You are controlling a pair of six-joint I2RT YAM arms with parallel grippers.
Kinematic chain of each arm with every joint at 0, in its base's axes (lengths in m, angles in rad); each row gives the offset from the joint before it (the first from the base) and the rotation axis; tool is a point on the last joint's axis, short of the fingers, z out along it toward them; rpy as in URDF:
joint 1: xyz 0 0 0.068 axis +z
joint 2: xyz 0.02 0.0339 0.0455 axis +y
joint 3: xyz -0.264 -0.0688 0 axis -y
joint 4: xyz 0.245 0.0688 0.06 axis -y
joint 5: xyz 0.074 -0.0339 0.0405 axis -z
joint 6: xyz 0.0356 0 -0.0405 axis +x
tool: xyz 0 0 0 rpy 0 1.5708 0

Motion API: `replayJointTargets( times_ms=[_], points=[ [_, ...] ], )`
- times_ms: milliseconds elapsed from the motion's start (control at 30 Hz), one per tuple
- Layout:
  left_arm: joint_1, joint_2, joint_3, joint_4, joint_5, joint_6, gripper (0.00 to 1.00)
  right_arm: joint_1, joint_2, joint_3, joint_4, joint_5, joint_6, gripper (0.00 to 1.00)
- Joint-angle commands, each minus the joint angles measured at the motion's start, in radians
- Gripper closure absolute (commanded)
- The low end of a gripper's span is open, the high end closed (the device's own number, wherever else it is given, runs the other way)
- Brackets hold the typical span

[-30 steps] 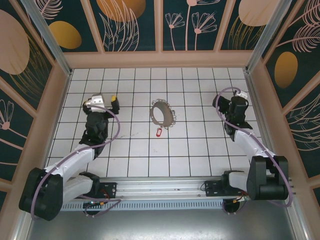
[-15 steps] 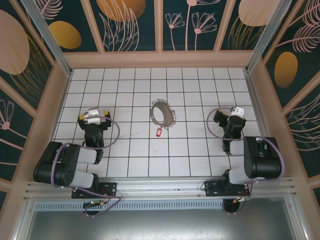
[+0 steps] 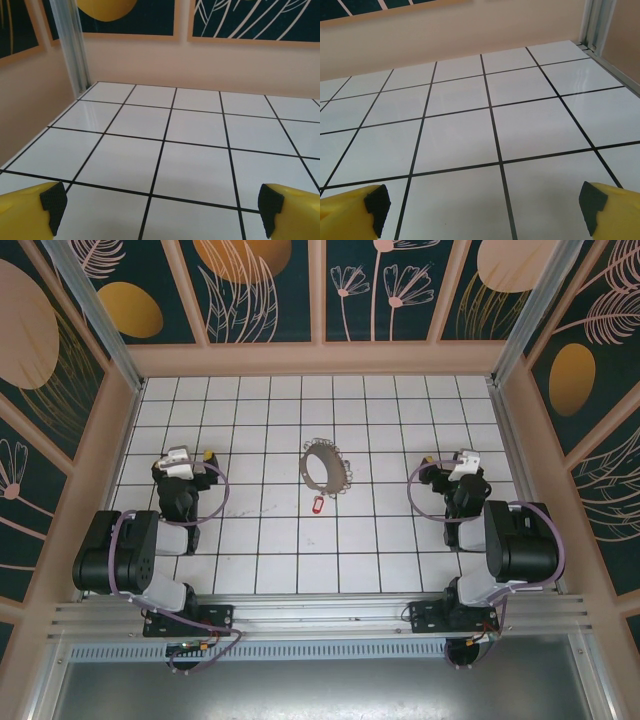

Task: Put the keys on the keyring

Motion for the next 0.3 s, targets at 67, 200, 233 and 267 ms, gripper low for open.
replayJointTargets(
  times_ms=[67,200,233,267],
  points=[
    [0.005,0.001,0.010,0.002,0.027,-0.020,0.01,0.000,-0.001,0.022,0.042,-0.028,-0.012,0.01],
    [0.005,0.002,0.010,0.001,0.027,-0.018,0.01,0.001,-0.001,0.018,0.047,-0.025,-0.014,0.01],
    [0.005,-0.002,0.008,0.005,0.027,-0.017,0.01,0.001,0.000,0.017,0.048,-0.025,-0.014,0.01],
    [0.005,-0.003,0.004,0.010,0.027,-0.017,0.01,0.001,-0.001,0.016,0.049,-0.025,-0.014,0.01]
  ],
)
